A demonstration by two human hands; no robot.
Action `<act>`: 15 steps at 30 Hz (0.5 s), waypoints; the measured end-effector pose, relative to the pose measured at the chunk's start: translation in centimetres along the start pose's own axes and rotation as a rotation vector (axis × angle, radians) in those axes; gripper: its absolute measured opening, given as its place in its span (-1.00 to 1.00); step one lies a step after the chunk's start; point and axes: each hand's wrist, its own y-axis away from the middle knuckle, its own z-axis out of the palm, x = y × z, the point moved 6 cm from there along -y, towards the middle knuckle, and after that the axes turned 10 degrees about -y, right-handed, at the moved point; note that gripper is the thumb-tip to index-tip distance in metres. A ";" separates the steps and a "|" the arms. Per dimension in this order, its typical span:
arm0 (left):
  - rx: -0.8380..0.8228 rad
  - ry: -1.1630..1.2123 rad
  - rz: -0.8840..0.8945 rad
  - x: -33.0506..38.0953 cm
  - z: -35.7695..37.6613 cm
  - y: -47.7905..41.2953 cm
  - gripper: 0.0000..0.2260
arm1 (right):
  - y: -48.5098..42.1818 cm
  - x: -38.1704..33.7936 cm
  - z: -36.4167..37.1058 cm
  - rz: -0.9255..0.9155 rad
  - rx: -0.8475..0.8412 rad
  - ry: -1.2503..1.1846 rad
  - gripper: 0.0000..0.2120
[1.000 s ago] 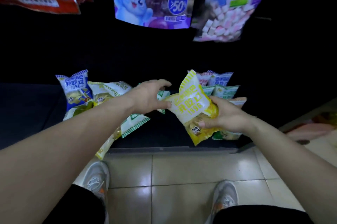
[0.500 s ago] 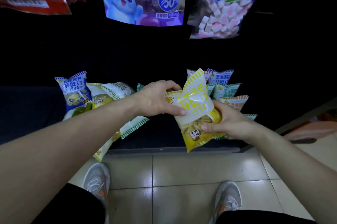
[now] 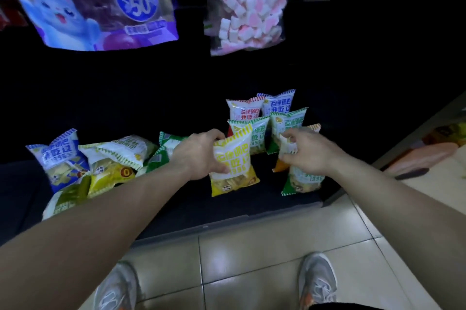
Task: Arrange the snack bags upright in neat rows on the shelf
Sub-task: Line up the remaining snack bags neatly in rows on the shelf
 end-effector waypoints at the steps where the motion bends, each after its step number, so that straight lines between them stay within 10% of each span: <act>1: -0.009 -0.005 -0.009 0.4 0.8 -1.1 -0.21 | -0.4 1.1 -0.3 0.016 0.007 0.026 -0.35; 15: -0.046 -0.190 0.014 7.0 10.4 -10.7 -0.26 | -0.8 10.5 1.2 0.149 -0.028 0.064 -0.43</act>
